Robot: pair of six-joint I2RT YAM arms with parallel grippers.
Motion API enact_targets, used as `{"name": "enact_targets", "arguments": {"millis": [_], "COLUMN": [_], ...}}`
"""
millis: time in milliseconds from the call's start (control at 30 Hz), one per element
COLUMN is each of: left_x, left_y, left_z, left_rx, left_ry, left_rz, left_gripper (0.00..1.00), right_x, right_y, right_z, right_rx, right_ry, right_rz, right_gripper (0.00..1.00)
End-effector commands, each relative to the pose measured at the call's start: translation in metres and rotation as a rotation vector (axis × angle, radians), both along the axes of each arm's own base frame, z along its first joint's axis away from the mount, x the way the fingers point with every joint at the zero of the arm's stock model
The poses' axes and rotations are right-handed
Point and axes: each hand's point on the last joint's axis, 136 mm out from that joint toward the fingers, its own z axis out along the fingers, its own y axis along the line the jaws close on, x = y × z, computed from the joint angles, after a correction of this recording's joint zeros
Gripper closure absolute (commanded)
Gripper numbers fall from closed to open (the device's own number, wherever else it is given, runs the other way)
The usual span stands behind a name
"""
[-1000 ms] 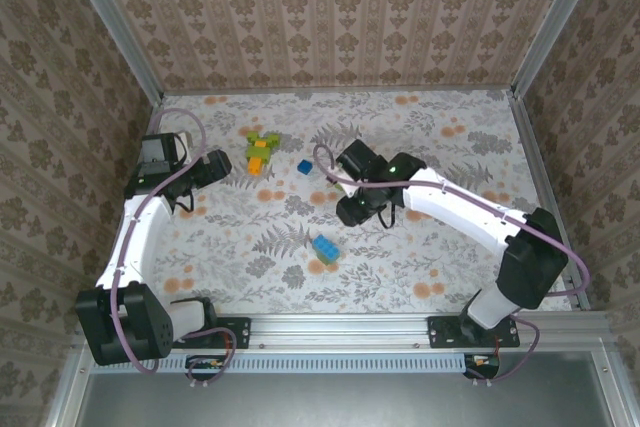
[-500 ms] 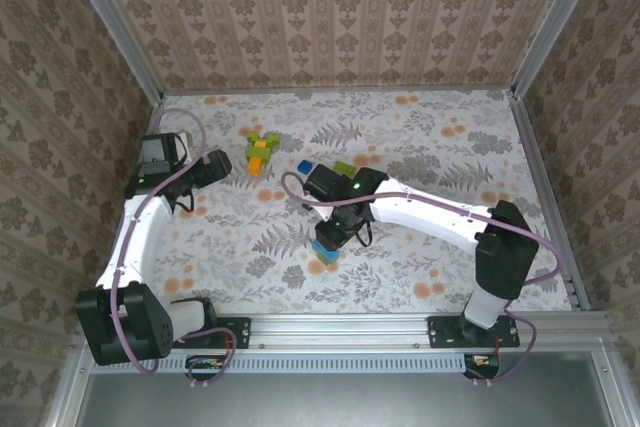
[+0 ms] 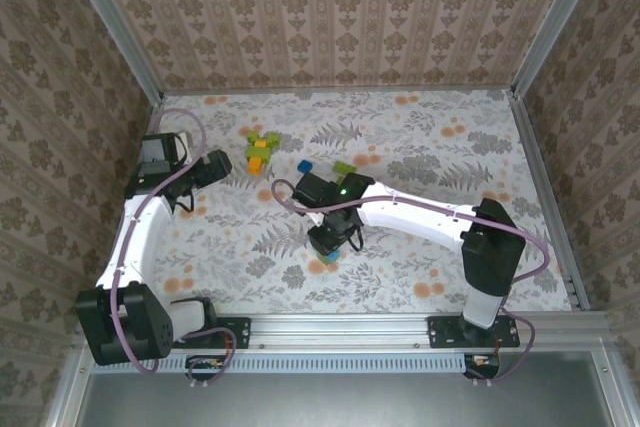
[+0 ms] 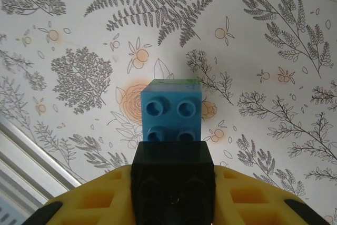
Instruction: Assemble a carrot with lego
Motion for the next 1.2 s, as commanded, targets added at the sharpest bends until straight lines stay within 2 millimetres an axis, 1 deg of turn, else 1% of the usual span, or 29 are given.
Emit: {"name": "enact_targets", "arguments": {"millis": [0, 367, 700, 1000, 1167], "left_x": [0.0, 0.001, 0.001, 0.0, 0.0], "left_y": [-0.003, -0.002, -0.003, -0.003, -0.004], "left_z": [0.002, 0.002, 0.001, 0.002, 0.002], "left_rx": [0.008, 0.009, 0.008, 0.005, 0.005], "left_ry": [-0.008, -0.009, -0.008, -0.008, -0.009], "left_rz": [-0.017, -0.015, -0.017, -0.018, -0.02], "left_gripper": [0.0, 0.0, 0.0, 0.0, 0.0], "right_x": [0.001, 0.002, -0.011, -0.015, -0.019], "right_y": [-0.002, -0.003, -0.005, -0.015, -0.02], "right_z": [-0.005, -0.011, -0.021, -0.025, -0.039], "right_rx": [-0.047, -0.068, -0.081, -0.102, -0.151], "right_ry": [-0.007, -0.008, 0.014, 0.012, 0.03], "right_rz": [-0.019, -0.034, -0.037, -0.058, -0.052], "right_gripper": [0.69, 0.69, 0.69, 0.69, 0.69]}}
